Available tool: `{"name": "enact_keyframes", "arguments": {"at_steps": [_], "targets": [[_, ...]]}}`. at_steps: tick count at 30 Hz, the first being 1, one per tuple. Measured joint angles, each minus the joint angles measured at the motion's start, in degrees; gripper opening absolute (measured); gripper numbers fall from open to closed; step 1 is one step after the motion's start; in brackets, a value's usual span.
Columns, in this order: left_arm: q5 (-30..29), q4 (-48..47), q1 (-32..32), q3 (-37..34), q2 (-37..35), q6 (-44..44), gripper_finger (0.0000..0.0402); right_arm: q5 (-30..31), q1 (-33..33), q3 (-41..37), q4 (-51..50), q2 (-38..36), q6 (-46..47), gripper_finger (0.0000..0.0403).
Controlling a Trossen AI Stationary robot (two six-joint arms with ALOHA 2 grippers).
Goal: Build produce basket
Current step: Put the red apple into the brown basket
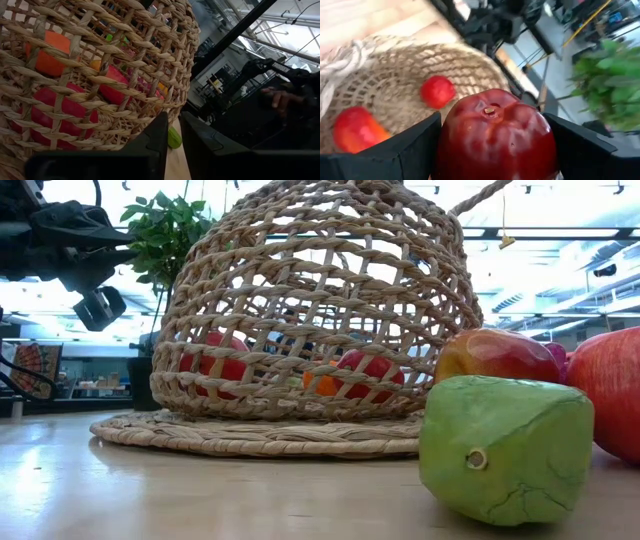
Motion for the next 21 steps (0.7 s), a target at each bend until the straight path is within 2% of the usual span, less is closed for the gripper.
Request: {"name": "enact_keyframes", "arguments": {"at_steps": [6,13,21], "targets": [[0.01,0.0,-0.01,0.01,0.0,-0.01,0.0057,-0.02,0.0,-5.24,3.42,-0.02,6.58,0.0344],[-0.01,0.0,0.0,0.01,0.0,-0.02,0.006,0.0,-0.17,-11.69,15.79,-0.02,8.11,0.0344],[-0.01,0.0,0.0,0.01,0.0,0.0,0.0058,-1.47,-0.15,-13.86,27.45,0.14,10.48,0.0344]]}}
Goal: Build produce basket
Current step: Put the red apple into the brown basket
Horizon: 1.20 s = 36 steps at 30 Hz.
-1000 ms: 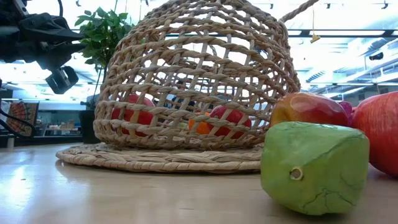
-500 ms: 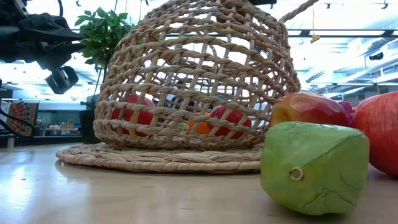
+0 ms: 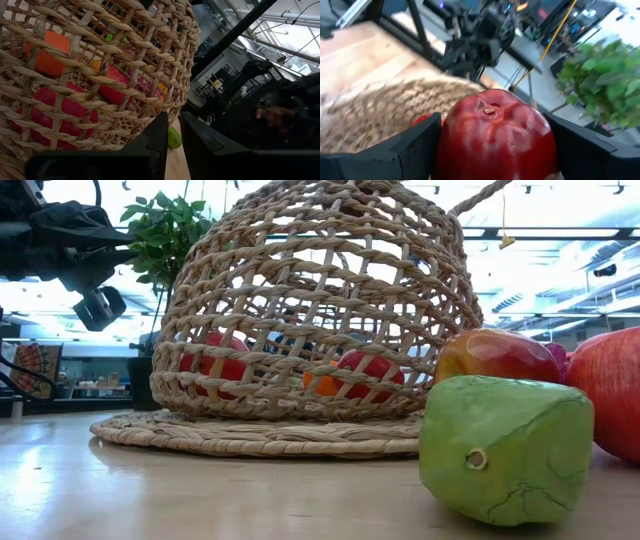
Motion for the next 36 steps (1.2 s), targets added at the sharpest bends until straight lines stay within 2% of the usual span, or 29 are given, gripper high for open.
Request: {"name": "enact_keyframes", "arguments": {"at_steps": [7,13,18,25,36], "targets": [[0.0,0.21,-0.01,0.0,0.0,-0.02,0.0063,-0.1,0.04,-0.06,4.95,4.43,1.03,0.0344],[0.0,0.02,-0.02,0.0,0.0,0.0,0.0059,-0.16,-0.06,-0.01,4.91,7.64,12.47,0.0344],[0.01,-0.02,0.0,-0.01,0.02,-0.02,0.0058,-0.02,-0.44,-0.07,4.17,7.19,16.61,0.0344],[0.0,-0.02,0.0,0.0,0.0,-0.02,0.0063,0.08,-2.11,-0.02,1.17,6.2,27.68,0.0344],[0.02,-0.02,0.0,0.0,0.0,-0.02,0.0059,0.88,-2.43,0.04,1.69,5.4,30.08,0.0344]]}}
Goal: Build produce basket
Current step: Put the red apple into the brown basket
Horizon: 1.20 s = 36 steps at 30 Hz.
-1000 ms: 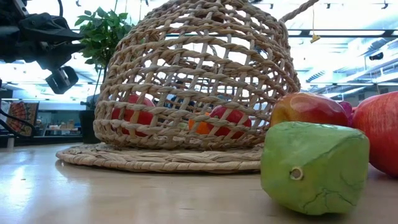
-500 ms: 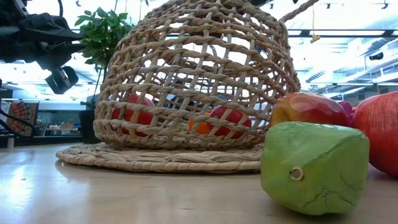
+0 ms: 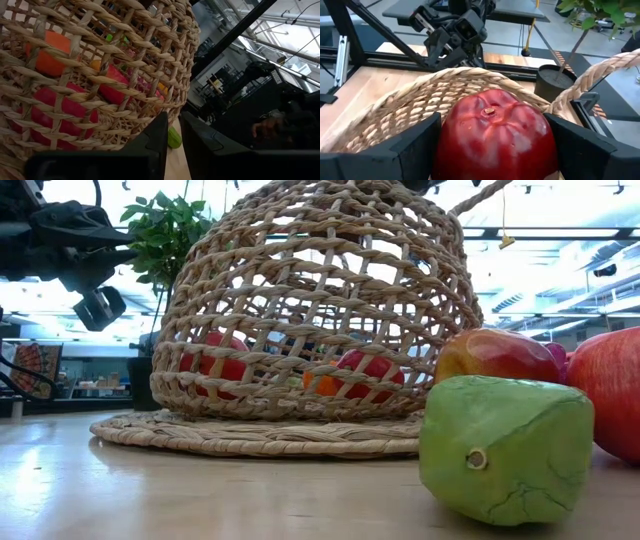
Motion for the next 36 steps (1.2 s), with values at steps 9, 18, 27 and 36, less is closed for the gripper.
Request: {"name": "enact_keyframes", "arguments": {"at_steps": [9,18,27,36], "targets": [[0.0,0.0,-0.02,-0.02,0.0,0.02,0.0061,-3.01,1.18,0.0,-1.67,-2.67,0.0,0.0344],[-0.02,0.02,0.0,-0.02,0.0,0.02,0.0061,-4.33,0.55,0.0,-4.18,-7.76,2.29,0.0344],[-0.02,0.02,0.0,-0.01,0.0,0.01,0.0058,-3.92,0.56,0.0,-8.5,-7.03,0.85,0.0344],[-0.02,0.02,0.0,-0.02,0.0,0.04,0.0063,-3.68,0.41,0.0,-9.72,-6.61,0.87,0.0344]]}}
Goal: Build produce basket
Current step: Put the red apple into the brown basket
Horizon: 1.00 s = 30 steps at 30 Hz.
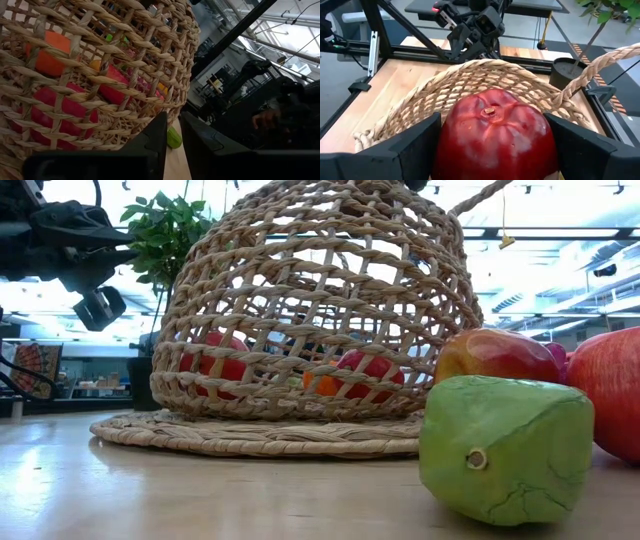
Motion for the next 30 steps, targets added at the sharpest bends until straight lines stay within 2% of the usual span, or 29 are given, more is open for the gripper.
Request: {"name": "enact_keyframes", "arguments": {"at_steps": [5,12,15,19,22,30], "targets": [[0.01,0.0,0.0,0.01,0.0,-0.02,0.0058,3.04,-1.69,-0.9,-0.52,0.0,1.37,0.0344],[0.02,-0.02,0.0,0.0,0.0,0.0,0.0062,3.3,-2.41,-2.21,-0.61,0.02,14.15,0.0344],[0.02,-0.02,0.0,0.0,0.0,0.0,0.0063,5.55,-1.95,-1.97,-0.44,0.02,19.66,0.0344],[0.01,-0.01,0.0,0.01,0.0,0.0,0.0058,7.27,-1.23,-0.5,-1.87,0.19,21.54,0.0344],[0.0,-0.02,0.0,0.02,0.0,-0.02,0.0056,7.5,-0.49,1.3,-4.54,1.95,22.07,0.0344],[0.0,-0.08,0.0,0.01,0.0,-0.01,0.0061,7.46,0.35,11.19,-11.33,12.44,22.27,0.0344]]}}
